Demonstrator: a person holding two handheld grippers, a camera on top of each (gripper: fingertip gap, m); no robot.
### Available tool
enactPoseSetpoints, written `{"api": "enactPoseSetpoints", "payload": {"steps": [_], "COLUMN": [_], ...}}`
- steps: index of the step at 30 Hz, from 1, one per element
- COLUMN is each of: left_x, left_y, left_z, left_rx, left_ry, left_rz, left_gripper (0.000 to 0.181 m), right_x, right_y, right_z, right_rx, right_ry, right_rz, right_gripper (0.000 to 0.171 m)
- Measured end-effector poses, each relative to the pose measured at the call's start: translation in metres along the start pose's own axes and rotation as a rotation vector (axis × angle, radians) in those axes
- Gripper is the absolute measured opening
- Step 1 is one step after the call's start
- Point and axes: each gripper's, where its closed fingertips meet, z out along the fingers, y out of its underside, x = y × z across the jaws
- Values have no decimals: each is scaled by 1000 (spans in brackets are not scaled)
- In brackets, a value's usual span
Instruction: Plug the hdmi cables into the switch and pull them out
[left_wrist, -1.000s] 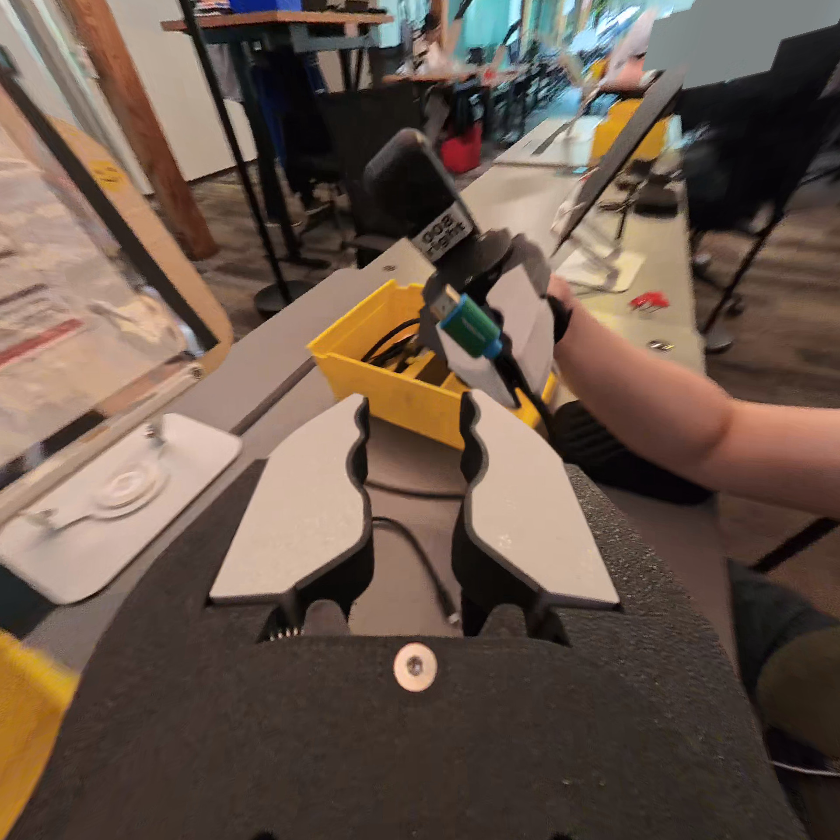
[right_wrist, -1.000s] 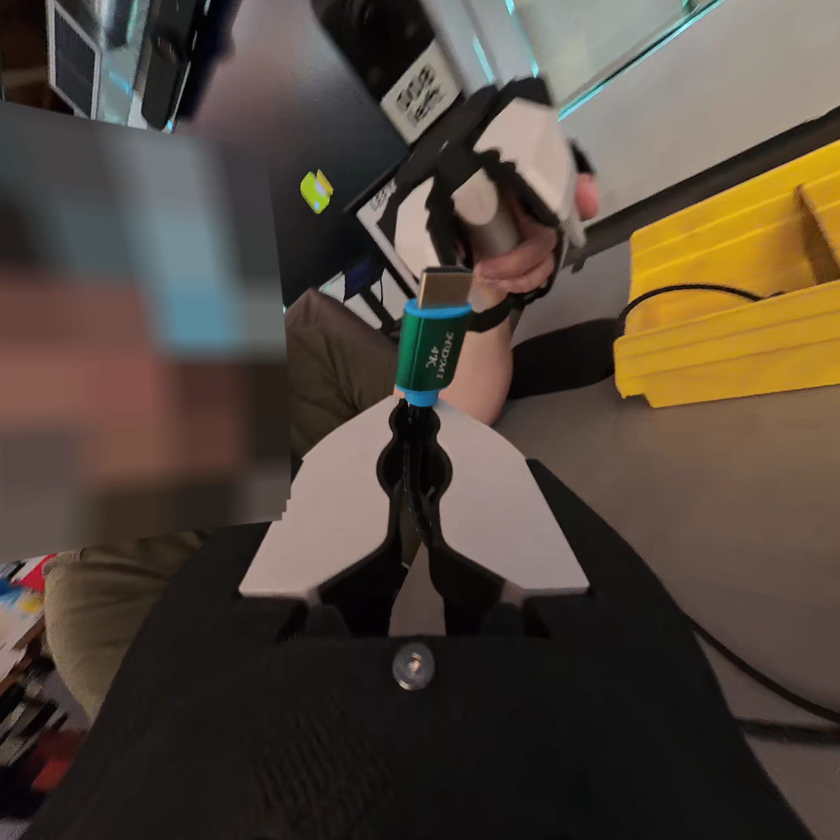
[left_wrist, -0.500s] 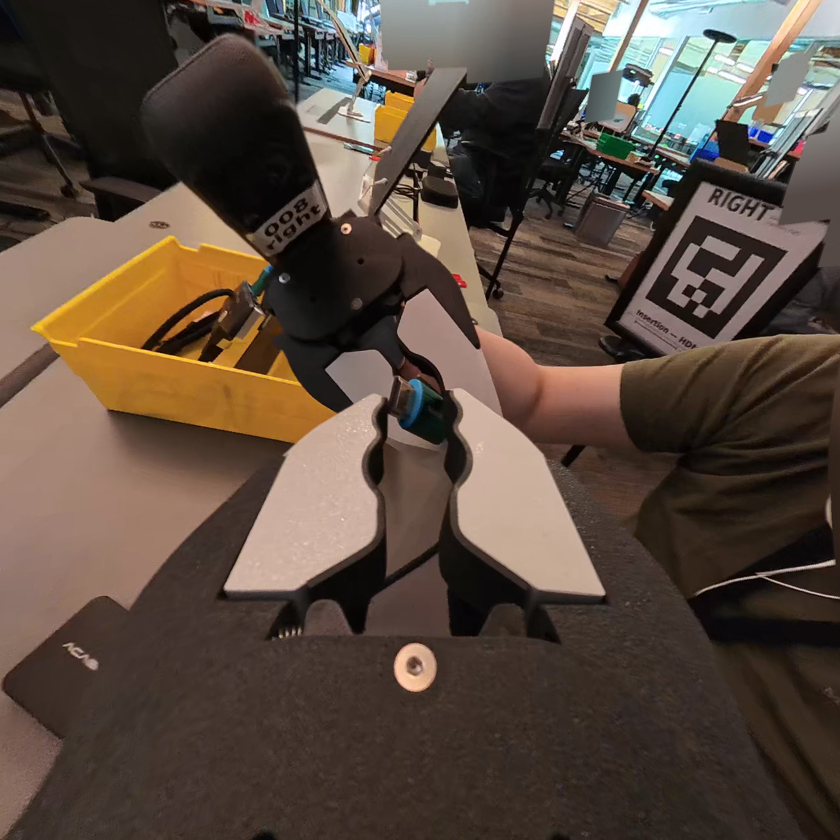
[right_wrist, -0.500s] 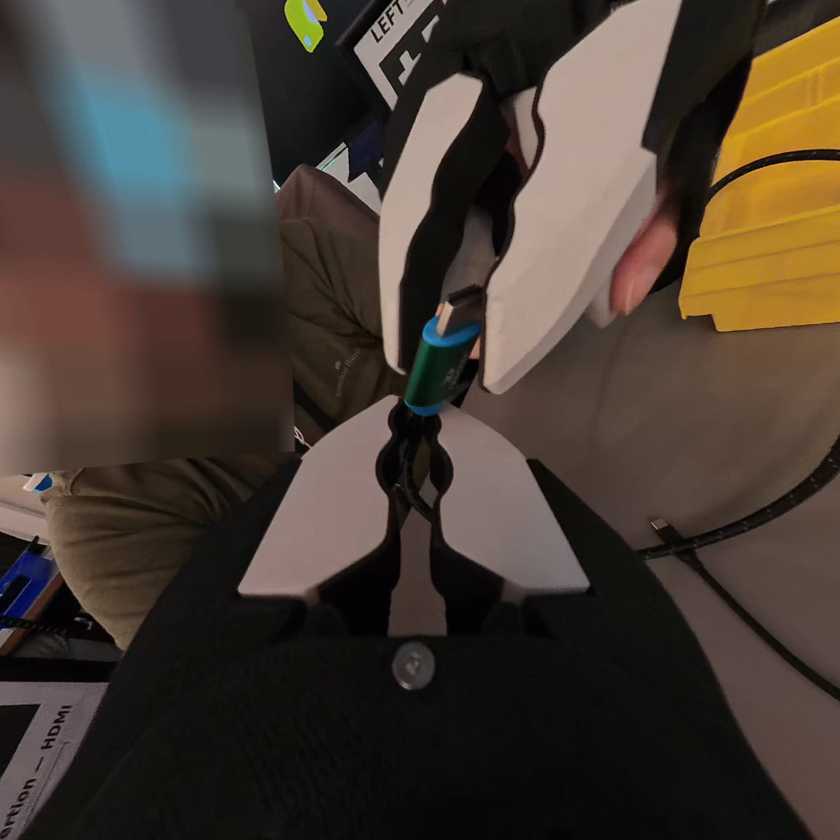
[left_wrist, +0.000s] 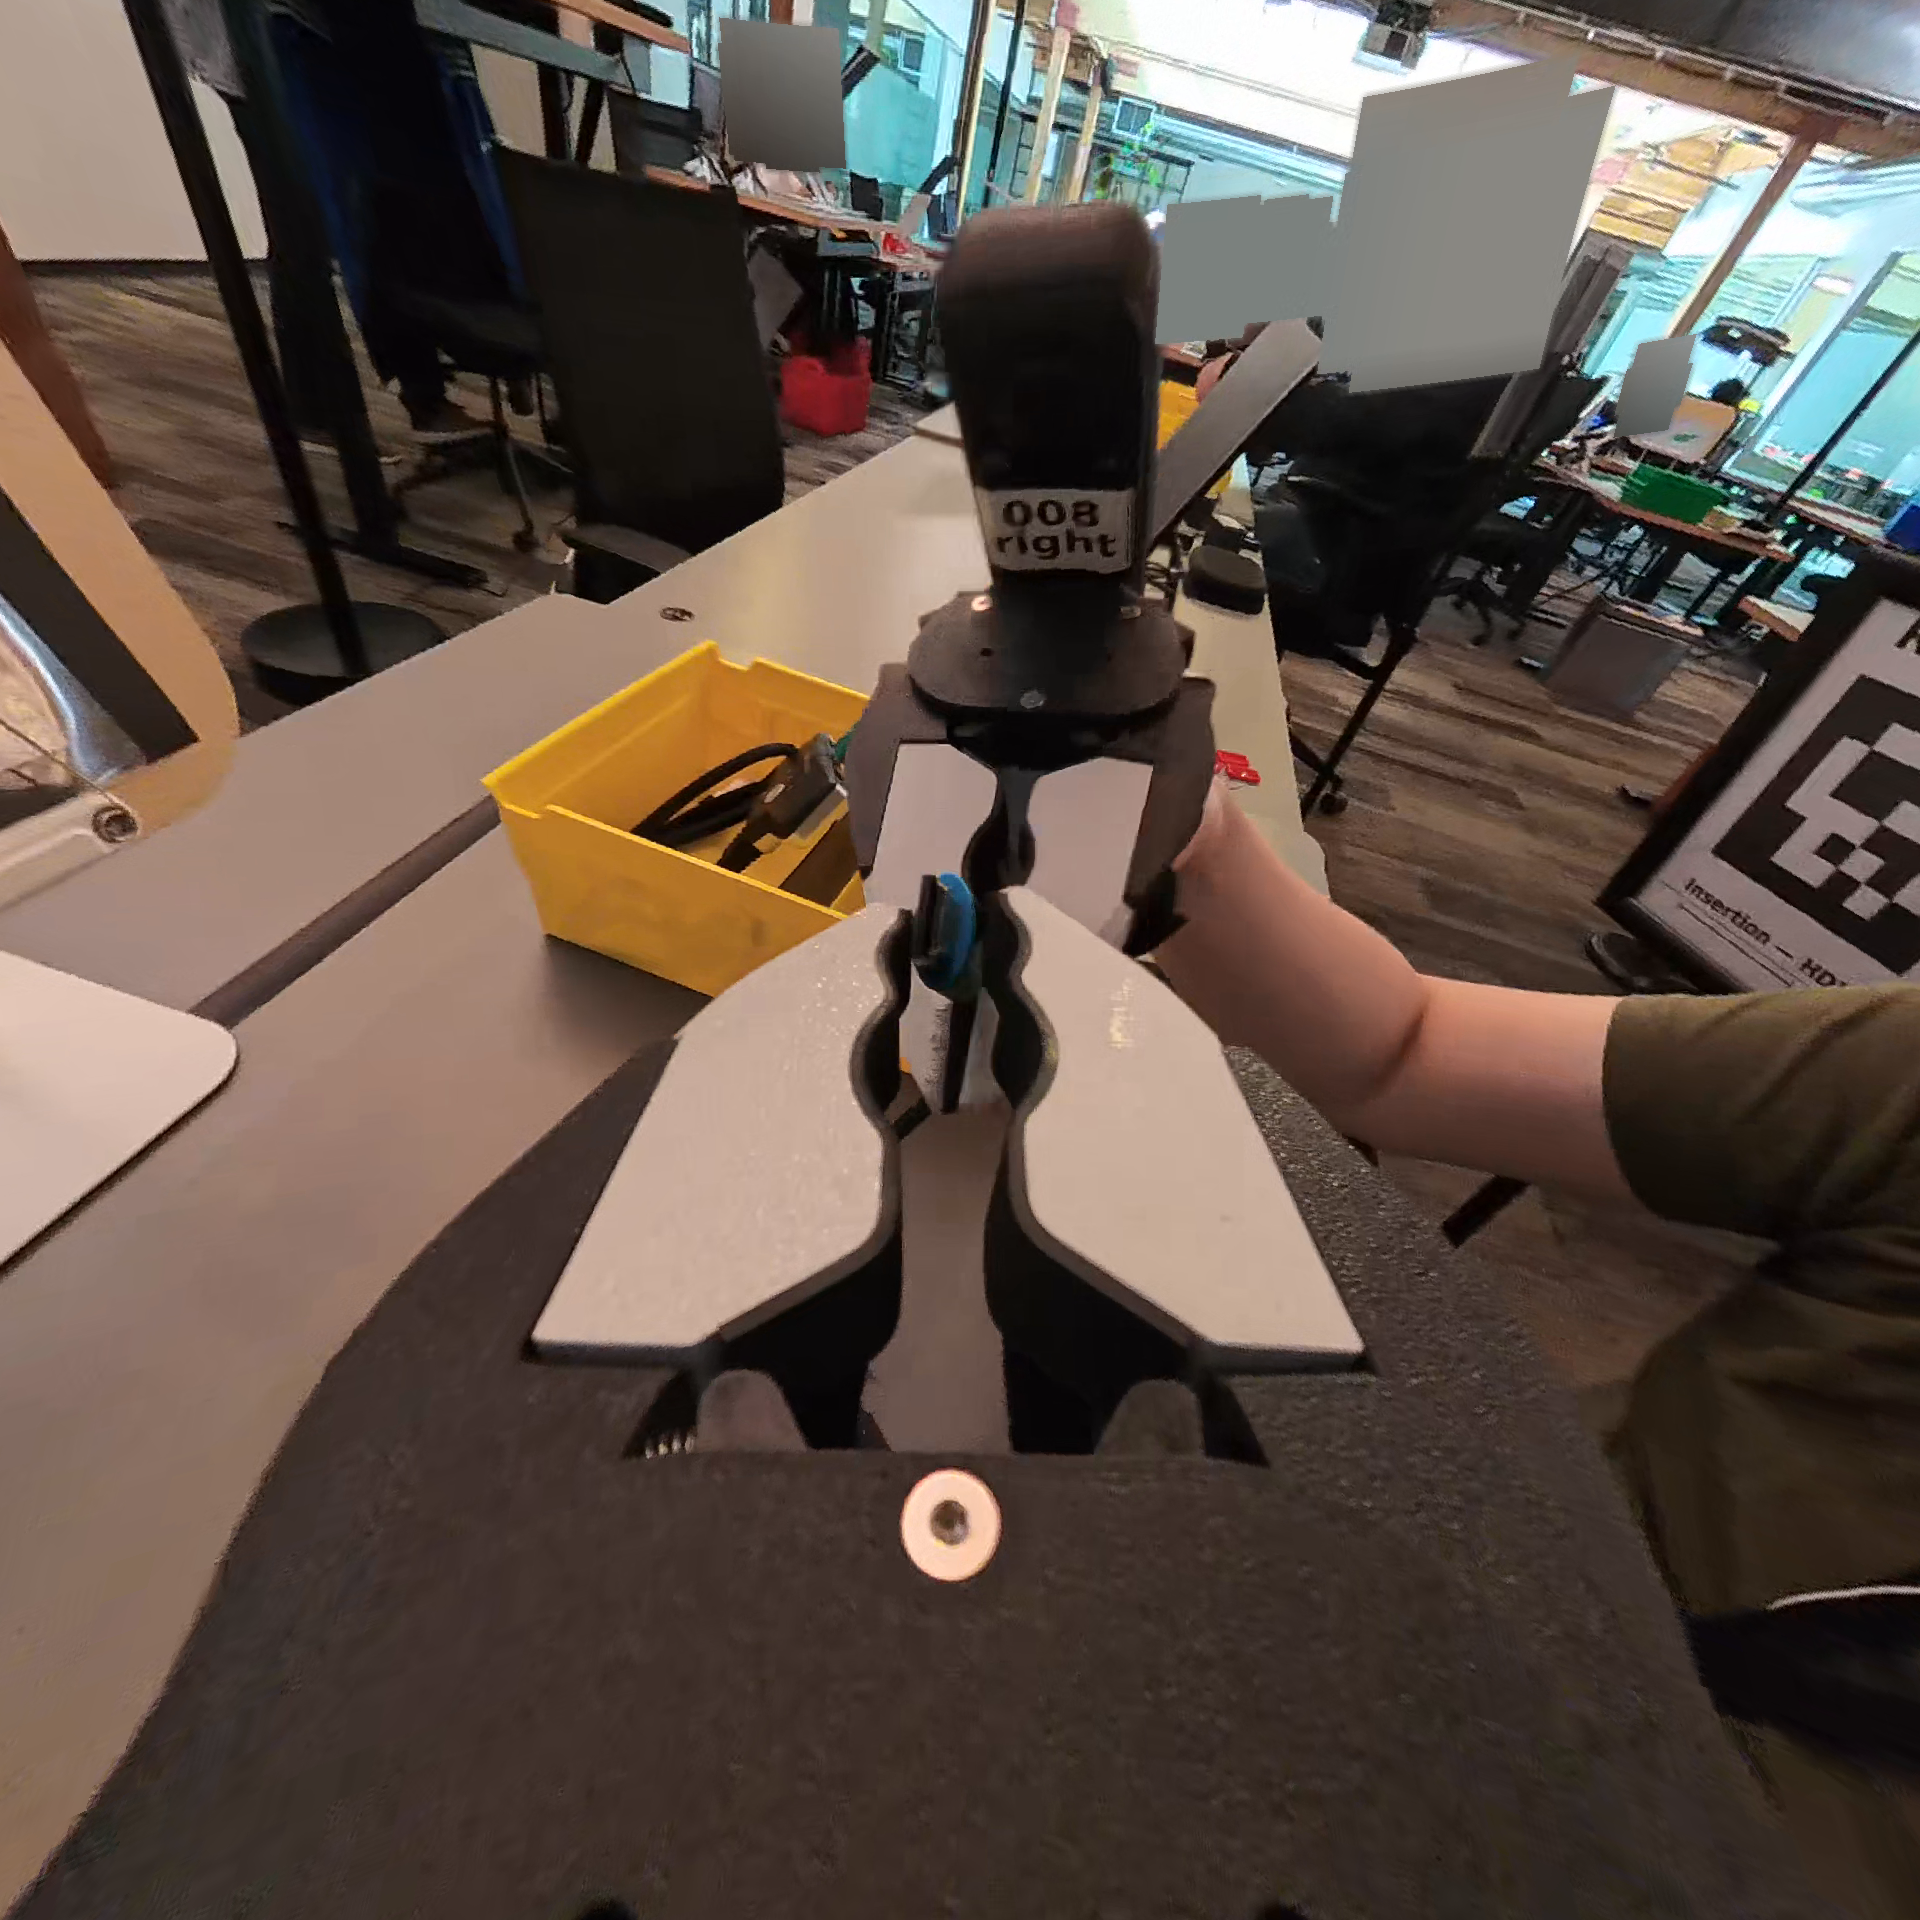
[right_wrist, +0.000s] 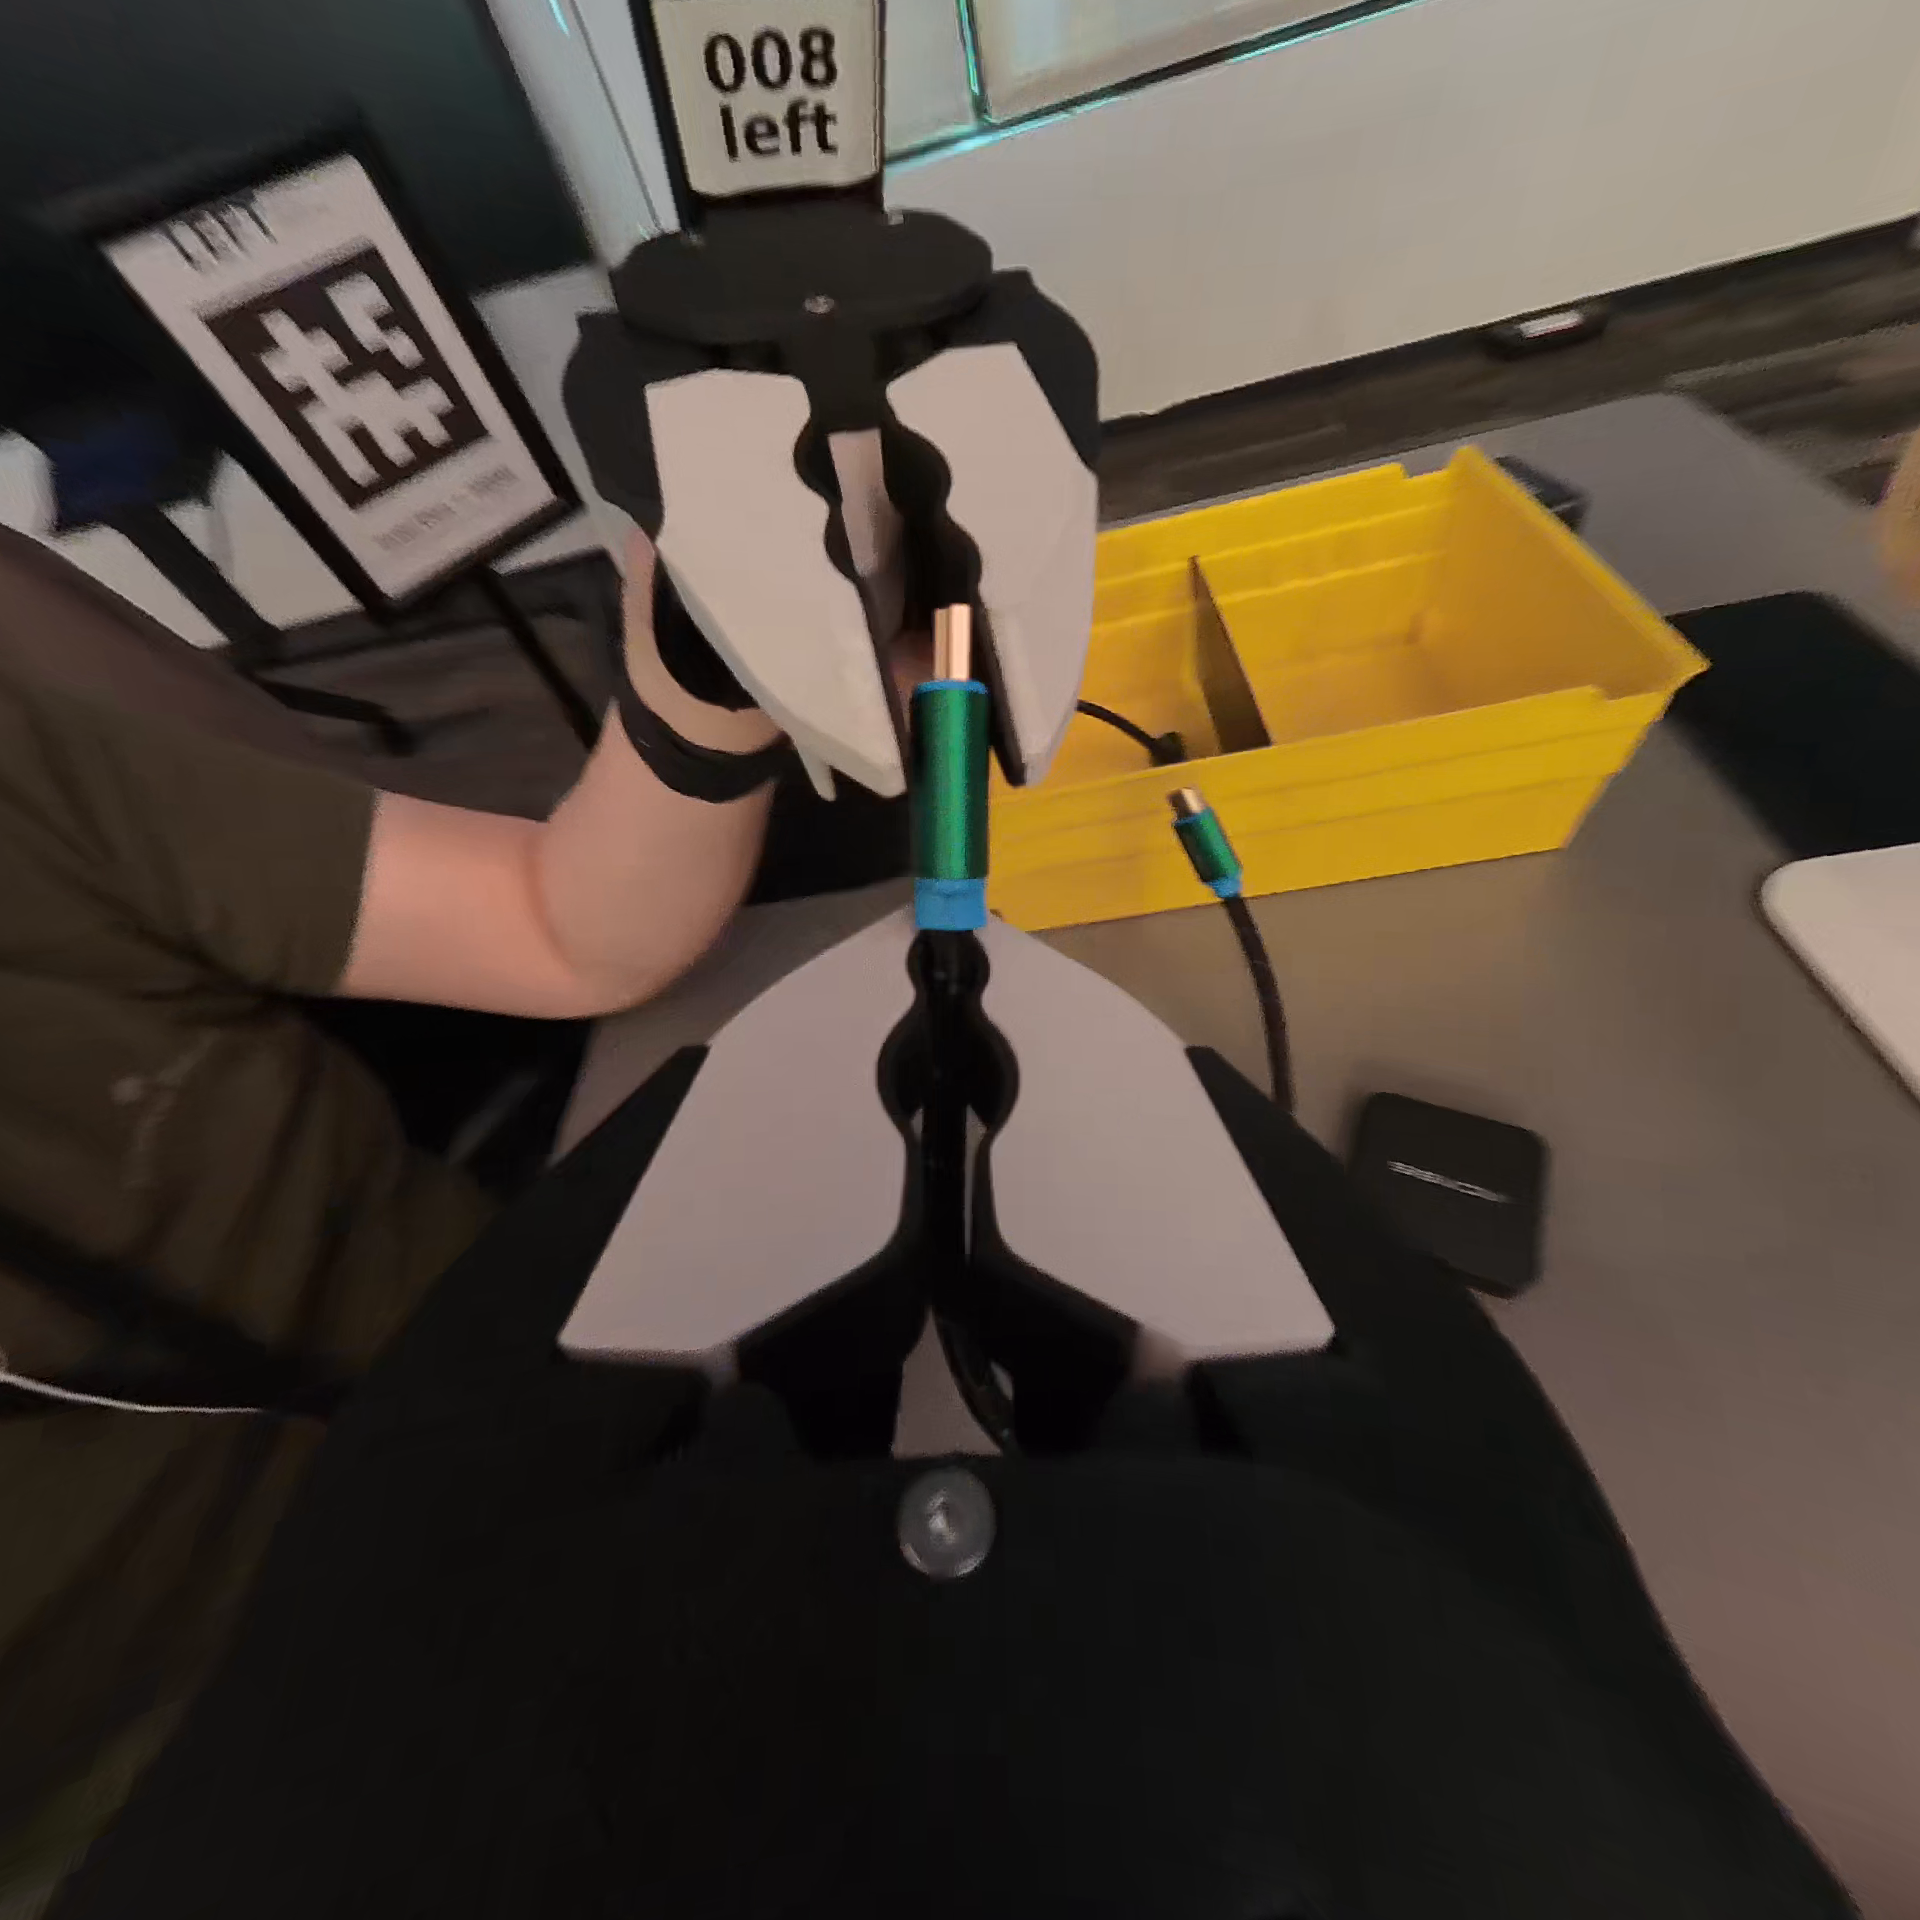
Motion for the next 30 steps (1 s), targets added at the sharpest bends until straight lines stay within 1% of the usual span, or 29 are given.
{"api": "enactPoseSetpoints", "payload": {"steps": [2,3,5,6,9,12,15,18,24,30], "left_x": [4,6,7,7,9,14,20,29,42,36], "left_y": [3,5,4,2,-5,-13,-20,-23,-11,7], "left_z": [-2,-4,-12,-18,-39,-60,-76,-82,-67,-50], "left_rx": [-25,-42,-57,-51,-26,11,53,70,-23,-133], "left_ry": [13,19,8,-5,-30,-48,-57,-33,-11,-26], "left_rz": [16,12,10,19,41,41,37,55,126,162], "left_gripper": [12,12,34,39,41,41,39,38,37,37], "right_x": [2,5,11,11,13,-1,-8,-16,-17,-5], "right_y": [3,2,1,-2,-21,-33,-40,-43,-44,-45], "right_z": [0,-1,-5,-6,-15,-11,-12,-8,-10,-21], "right_rx": [-42,-57,-93,-104,-108,-48,-38,8,53,-12], "right_ry": [71,136,282,354,617,726,859,875,840,910], "right_rz": [-137,-243,-509,-652,-1001,-1238,-1424,-1480,-1410,-1388], "right_gripper": [1,1,1,1,1,1,1,1,0,1]}}
